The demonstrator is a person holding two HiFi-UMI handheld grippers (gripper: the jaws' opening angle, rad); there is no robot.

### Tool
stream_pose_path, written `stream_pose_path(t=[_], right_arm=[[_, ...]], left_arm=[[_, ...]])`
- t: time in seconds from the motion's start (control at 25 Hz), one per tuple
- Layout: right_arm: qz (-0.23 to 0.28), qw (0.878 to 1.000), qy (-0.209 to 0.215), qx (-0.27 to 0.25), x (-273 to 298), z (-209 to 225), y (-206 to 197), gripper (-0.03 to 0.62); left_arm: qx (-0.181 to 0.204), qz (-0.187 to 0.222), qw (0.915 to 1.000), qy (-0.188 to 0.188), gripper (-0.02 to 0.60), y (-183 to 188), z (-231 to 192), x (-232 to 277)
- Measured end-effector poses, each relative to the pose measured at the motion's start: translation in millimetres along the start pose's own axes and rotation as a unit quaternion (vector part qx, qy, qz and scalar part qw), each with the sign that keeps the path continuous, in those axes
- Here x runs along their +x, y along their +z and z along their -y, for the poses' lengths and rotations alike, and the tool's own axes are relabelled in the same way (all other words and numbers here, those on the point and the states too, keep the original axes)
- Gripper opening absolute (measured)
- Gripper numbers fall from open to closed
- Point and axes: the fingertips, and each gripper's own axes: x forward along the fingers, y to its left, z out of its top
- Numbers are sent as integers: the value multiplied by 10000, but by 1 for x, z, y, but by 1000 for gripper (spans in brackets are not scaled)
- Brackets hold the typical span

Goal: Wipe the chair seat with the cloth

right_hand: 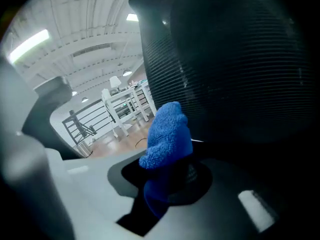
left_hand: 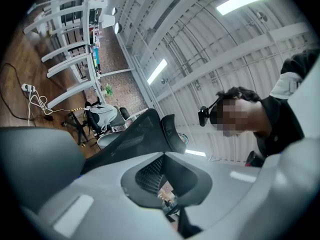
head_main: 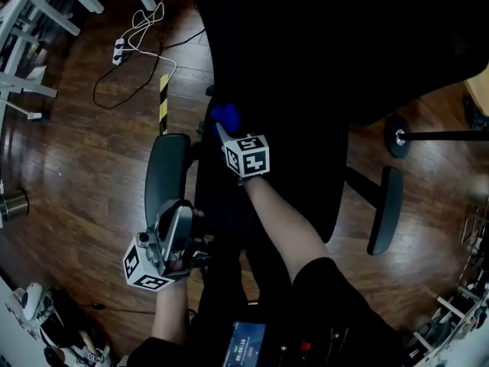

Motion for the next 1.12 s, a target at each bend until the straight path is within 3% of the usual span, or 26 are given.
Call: stream_pose_path(t=[0.2,0.32,0.56,0.8,0.92,1.12], right_arm=[[-164,9998,117,29,31,1,-16,89],[-156,9999,-42,59,30,15,-15,89],[-328,9891,-1387,375,-42,127,-42,89],[-222,9496,-3015,834,-197,266,-67,87],[-151,9394,-3278,987,-245,300,-70,89],[-87,9363,-3365,1004,-251,307,-70,89]], left_arm=[[-14,147,9999,-16,-8,8,-10,-8],[28,139,9999,4,-8,9,-13,-10],[35,66,10000,35,-8,6,-12,-5],[23,-53,10000,37,-8,-1,-8,0],[26,-110,9999,30,-8,-7,-6,1],[8,-194,9998,27,-8,-14,-6,6]])
